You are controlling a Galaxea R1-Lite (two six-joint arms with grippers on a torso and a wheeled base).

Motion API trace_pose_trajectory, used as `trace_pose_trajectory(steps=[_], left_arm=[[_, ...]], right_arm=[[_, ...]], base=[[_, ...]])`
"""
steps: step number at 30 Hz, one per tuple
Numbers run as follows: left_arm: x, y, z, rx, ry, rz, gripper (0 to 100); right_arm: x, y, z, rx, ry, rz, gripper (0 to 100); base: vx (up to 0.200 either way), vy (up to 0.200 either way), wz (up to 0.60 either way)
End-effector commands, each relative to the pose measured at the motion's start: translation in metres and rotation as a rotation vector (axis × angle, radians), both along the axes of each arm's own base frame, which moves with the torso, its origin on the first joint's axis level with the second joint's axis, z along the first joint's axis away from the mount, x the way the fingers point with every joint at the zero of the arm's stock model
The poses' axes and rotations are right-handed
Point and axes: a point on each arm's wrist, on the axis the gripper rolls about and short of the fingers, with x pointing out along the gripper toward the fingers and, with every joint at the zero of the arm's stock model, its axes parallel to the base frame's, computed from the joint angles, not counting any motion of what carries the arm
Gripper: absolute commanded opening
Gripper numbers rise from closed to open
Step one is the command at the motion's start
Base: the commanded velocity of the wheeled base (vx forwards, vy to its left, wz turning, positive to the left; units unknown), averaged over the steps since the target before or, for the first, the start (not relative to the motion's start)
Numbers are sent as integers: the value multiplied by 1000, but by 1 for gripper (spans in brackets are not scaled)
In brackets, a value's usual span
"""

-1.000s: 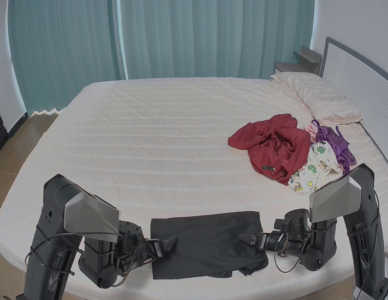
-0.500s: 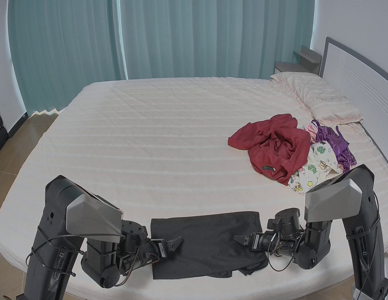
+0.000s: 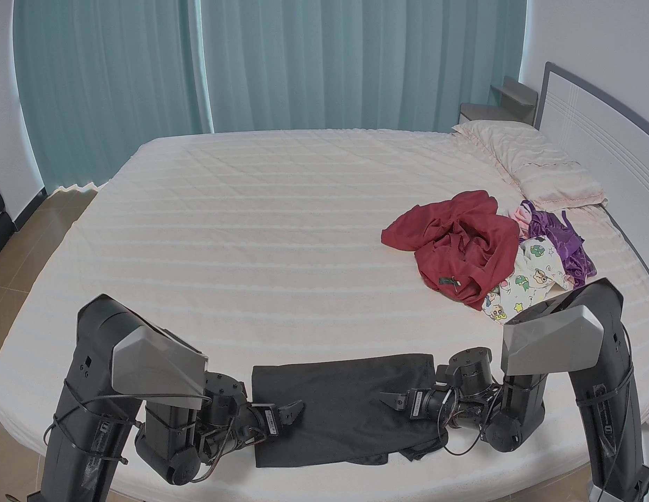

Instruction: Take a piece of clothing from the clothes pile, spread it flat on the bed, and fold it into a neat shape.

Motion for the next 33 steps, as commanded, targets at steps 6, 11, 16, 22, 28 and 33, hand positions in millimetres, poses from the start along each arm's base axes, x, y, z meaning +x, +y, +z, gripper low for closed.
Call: trace_pose_trajectory(steps=[6, 11, 16, 22, 28, 33], left_arm=[[2, -12, 2, -61, -11, -22, 0], [2, -12, 2, -63, -9, -24, 0], [3, -12, 2, -65, -14, -20, 0], [1, -12, 2, -64, -8, 7, 0], [-2, -13, 4, -44, -24, 49, 0], [-5, -13, 4, -38, -15, 46, 0]], right_arm=[[1, 6, 0, -7, 11, 19, 0], [1, 6, 0, -7, 11, 20, 0], [1, 6, 1, 28, -27, 18, 0], [-2, 2, -1, 71, -86, 15, 0], [-14, -4, 11, 135, -54, 22, 0], [-16, -6, 16, 144, -46, 20, 0]], base=[[0, 0, 0], [0, 0, 0], [0, 0, 0], [0, 0, 0], [0, -67, 0], [0, -200, 0]])
